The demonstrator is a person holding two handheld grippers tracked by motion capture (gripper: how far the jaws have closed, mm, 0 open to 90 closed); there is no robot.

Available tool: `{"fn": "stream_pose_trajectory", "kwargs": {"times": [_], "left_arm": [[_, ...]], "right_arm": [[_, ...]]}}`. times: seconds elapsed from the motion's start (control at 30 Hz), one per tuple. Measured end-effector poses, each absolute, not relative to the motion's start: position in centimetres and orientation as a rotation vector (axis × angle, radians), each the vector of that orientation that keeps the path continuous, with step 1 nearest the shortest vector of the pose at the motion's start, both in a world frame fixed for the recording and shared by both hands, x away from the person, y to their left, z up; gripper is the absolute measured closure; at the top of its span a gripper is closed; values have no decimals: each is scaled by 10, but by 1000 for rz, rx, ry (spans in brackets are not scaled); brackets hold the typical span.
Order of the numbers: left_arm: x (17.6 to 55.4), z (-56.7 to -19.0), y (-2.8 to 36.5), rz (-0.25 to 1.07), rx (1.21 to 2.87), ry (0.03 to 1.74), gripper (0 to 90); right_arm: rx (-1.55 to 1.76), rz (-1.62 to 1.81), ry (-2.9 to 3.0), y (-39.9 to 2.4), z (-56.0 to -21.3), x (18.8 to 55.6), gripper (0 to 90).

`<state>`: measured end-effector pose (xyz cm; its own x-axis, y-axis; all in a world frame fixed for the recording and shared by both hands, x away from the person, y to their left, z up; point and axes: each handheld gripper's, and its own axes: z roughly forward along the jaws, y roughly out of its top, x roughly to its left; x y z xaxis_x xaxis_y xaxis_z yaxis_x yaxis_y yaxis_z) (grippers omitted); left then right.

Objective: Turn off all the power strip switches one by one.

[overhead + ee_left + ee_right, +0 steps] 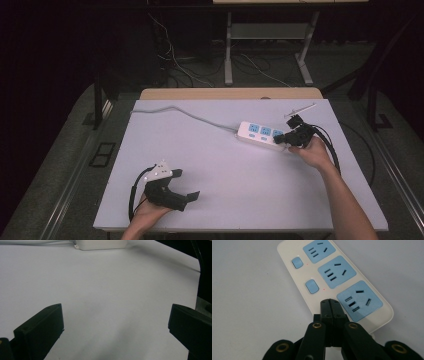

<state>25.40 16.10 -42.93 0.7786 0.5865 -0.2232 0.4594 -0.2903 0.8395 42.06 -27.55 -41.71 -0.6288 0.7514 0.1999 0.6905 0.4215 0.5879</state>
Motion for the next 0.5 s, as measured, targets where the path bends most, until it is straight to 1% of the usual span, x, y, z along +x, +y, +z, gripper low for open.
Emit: {"fn": "stream_pose_trajectory", "kwargs": {"times": [0.5], "left_arm": [[255,-431,161,150,1942,791,0]], "right_arm": [[1344,1045,2539,-285,-420,417,900]]}}
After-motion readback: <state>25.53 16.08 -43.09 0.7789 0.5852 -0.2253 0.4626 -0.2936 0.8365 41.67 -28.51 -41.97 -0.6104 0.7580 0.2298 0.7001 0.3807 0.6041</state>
